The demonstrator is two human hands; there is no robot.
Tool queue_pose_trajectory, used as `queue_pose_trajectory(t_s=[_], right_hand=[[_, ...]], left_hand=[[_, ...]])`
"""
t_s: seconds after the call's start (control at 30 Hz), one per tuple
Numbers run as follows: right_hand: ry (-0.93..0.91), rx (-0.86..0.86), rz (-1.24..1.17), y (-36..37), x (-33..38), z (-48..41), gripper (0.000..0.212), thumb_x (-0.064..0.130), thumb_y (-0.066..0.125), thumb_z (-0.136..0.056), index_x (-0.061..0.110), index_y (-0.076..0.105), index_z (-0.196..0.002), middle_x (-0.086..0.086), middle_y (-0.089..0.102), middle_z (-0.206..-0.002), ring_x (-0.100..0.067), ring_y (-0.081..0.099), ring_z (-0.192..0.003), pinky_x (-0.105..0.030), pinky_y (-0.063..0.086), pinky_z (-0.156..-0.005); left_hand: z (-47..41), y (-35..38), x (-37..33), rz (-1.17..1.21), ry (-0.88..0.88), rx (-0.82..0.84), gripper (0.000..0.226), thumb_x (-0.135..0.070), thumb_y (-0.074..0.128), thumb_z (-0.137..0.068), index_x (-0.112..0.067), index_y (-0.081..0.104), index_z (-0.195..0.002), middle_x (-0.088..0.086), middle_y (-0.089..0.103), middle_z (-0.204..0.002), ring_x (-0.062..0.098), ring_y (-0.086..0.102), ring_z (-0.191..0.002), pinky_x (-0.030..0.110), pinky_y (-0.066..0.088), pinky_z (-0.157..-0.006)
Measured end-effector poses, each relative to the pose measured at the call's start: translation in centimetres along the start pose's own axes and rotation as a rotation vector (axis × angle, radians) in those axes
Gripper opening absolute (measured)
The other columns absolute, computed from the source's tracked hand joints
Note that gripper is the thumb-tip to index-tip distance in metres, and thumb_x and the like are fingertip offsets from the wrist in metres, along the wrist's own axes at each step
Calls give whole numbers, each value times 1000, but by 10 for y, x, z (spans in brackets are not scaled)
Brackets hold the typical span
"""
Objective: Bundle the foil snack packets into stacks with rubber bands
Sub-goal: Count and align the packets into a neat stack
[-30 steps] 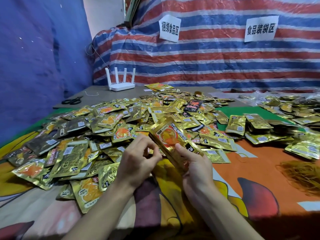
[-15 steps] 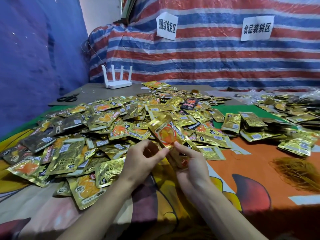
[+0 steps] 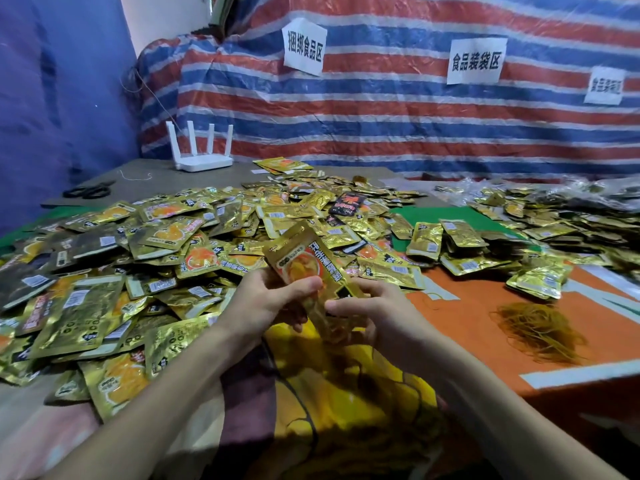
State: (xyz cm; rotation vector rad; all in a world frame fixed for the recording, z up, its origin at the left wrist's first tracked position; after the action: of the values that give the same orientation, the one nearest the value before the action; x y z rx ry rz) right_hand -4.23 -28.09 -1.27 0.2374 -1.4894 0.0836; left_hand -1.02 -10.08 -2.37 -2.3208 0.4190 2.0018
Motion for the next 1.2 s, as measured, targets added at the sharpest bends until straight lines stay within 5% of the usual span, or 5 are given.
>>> queue_pose_trajectory(t_s=[0.63, 0.8, 0.9, 1.07, 1.2], right_hand=[[121, -1140, -456, -147, 31, -12, 5, 8, 52, -101, 12, 54, -103, -5, 47, -110, -16, 49, -80, -20, 47, -62], [74, -891, -549, -146, 35, -15, 20, -2, 34, -108, 5, 44, -124, -12, 40, -119, -6, 52, -64, -8, 49, -53], [184, -886, -195, -146, 35, -15, 30, 2, 41, -107, 3, 46, -136, -18, 47, -139, -23, 61, -97, -30, 59, -71], [401, -802, 228, -154, 28, -17, 25, -1, 24, -102, 0, 49, -101, -12, 46, -72, -13, 47, -36, -18, 41, -35], [396, -839, 437, -161, 24, -17, 32, 3, 33, -101, 1, 55, -78, -9, 53, -63, -15, 48, -37, -15, 37, -29]], left_hand=[[-12, 11, 15, -358, -183, 207, 21, -32, 64, -95, -12, 70, -100, -1, 75, -85, 16, 67, -66, 26, 55, -56], [-7, 8, 13, -403, -165, 292, 18, -31, 63, -97, -15, 70, -99, 1, 74, -89, 16, 67, -68, 24, 54, -60], [-7, 5, 12, -415, -159, 315, 13, -28, 62, -98, -17, 70, -97, 0, 75, -88, 16, 66, -67, 24, 53, -59], [-7, 4, 12, -415, -138, 331, 13, -27, 62, -98, -17, 70, -96, 1, 74, -88, 18, 64, -65, 23, 51, -56], [-6, 5, 12, -415, -126, 353, 12, -25, 62, -99, -16, 70, -96, 1, 74, -87, 17, 64, -65, 22, 50, -55]])
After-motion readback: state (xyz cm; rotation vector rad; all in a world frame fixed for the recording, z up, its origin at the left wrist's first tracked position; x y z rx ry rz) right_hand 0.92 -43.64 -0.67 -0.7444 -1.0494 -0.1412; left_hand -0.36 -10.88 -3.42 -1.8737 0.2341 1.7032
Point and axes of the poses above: each hand's wrist, its own z-axis away from the middle knuckle, its own y-axis out of the palm, x = y × z, the point moved 1 cm from there along -z, towards the middle knuckle
